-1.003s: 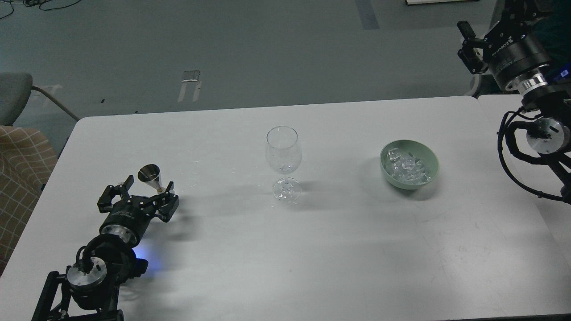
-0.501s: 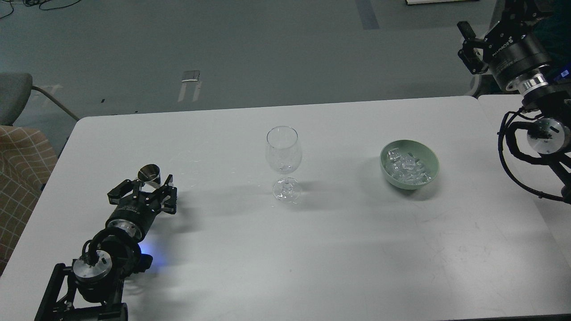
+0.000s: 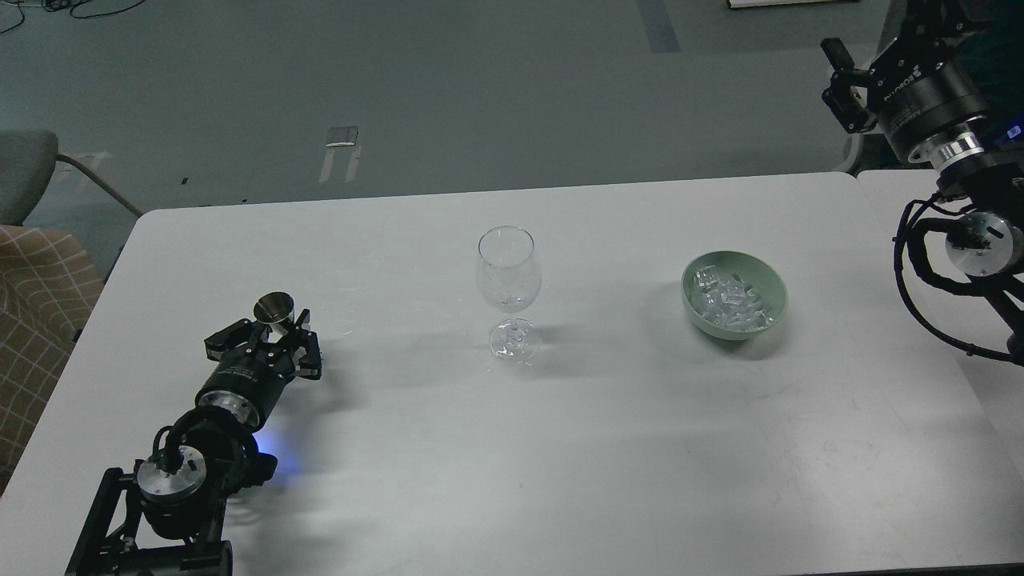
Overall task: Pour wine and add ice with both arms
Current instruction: 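Close the left gripper on the silver jigger and lift it, then carry the jigger with the left gripper over the wine glass, then tilt the jigger with the left gripper to pour into the glass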
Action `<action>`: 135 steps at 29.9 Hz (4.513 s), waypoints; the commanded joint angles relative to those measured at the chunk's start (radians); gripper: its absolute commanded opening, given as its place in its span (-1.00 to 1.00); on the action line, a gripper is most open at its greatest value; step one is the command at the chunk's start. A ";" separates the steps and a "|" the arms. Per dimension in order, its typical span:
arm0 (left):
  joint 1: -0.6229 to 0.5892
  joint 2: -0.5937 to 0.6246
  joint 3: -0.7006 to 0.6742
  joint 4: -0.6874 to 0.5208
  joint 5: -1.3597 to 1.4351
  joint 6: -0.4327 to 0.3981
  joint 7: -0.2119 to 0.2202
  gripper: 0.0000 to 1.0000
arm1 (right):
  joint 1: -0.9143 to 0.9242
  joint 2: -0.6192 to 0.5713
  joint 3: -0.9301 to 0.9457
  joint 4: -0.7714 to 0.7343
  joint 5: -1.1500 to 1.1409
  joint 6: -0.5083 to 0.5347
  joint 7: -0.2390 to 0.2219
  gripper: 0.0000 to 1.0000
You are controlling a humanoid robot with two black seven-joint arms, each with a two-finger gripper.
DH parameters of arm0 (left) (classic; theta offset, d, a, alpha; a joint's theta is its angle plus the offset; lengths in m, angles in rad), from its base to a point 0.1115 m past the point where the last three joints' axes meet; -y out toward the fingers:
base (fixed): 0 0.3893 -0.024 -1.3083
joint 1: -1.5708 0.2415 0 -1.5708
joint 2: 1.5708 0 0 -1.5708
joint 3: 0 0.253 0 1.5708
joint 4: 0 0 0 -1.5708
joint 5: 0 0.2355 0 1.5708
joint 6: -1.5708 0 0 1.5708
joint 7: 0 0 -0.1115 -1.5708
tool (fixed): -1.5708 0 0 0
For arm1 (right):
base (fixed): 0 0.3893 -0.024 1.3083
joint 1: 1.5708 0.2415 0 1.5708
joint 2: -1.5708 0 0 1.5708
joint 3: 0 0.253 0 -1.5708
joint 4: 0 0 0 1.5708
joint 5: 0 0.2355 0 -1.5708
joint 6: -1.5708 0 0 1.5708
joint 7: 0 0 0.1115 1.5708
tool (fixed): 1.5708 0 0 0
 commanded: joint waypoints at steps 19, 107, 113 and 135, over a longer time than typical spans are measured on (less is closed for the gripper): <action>-0.038 0.000 0.025 -0.106 -0.004 0.021 0.010 -1.00 | -0.002 -0.001 -0.001 0.001 0.000 -0.003 0.000 1.00; -0.286 0.064 0.468 -0.429 0.551 0.314 0.173 -1.00 | -0.017 -0.025 -0.001 0.016 0.000 -0.003 0.000 1.00; -0.283 0.067 0.496 -0.445 0.557 0.315 0.174 -1.00 | -0.017 -0.025 -0.001 0.018 0.000 -0.003 0.000 1.00; -0.277 0.051 0.547 -0.448 0.686 0.322 0.174 -1.00 | -0.026 -0.024 -0.001 0.018 0.000 -0.003 0.000 1.00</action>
